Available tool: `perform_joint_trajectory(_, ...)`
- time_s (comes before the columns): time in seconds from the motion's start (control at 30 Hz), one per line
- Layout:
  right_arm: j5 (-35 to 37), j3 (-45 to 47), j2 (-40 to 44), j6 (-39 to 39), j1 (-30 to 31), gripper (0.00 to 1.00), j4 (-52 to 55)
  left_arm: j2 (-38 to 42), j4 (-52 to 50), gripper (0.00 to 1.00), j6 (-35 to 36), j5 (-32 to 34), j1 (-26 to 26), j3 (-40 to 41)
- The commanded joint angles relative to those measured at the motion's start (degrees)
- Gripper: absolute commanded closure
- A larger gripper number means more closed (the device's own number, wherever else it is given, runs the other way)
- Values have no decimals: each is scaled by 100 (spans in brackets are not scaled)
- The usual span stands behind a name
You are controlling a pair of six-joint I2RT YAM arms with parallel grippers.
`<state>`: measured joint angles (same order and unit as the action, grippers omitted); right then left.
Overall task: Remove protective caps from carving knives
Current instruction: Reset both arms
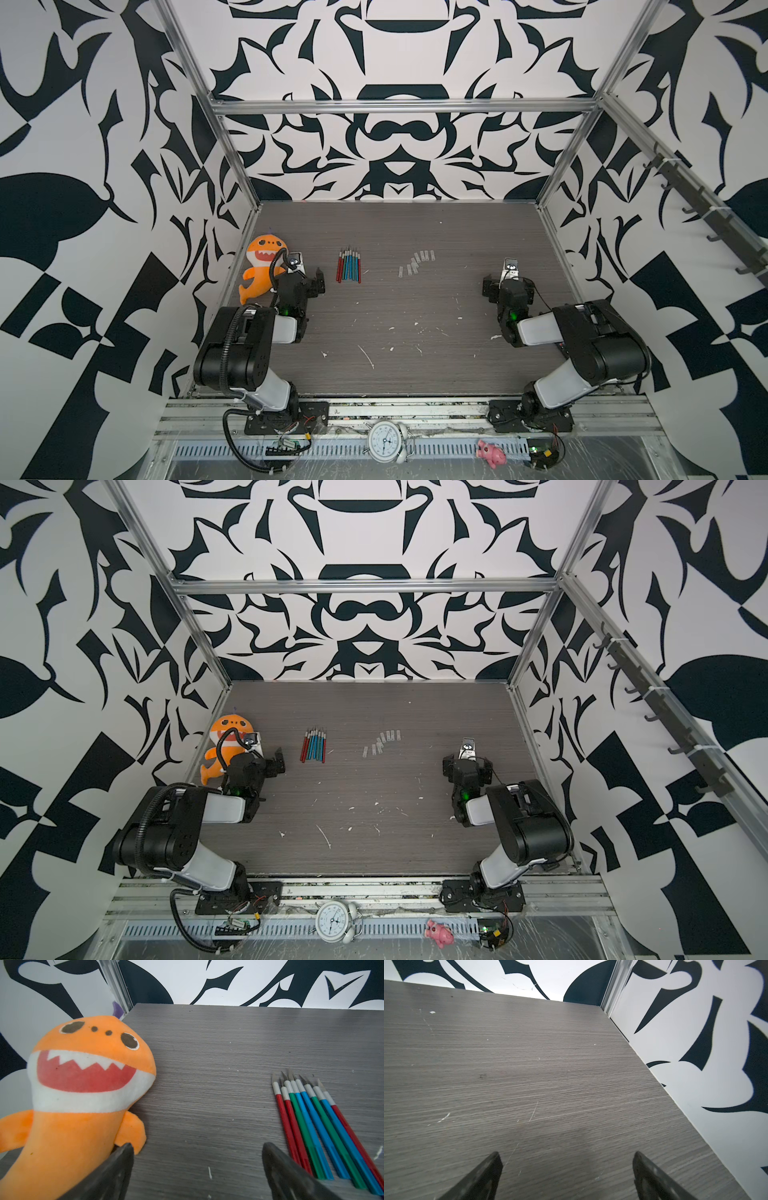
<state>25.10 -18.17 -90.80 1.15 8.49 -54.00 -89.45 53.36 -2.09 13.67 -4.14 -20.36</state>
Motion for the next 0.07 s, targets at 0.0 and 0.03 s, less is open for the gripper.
perform_joint_trajectory(0.0, -252, -135, 142, 144, -146, 0, -33, -13, 201, 1, -20, -40, 10, 36)
perform_joint_trajectory(0.03, -240, -77, 134, 99, -144, 0, -159, -12, 203, 1, -20, -35, 13, 41)
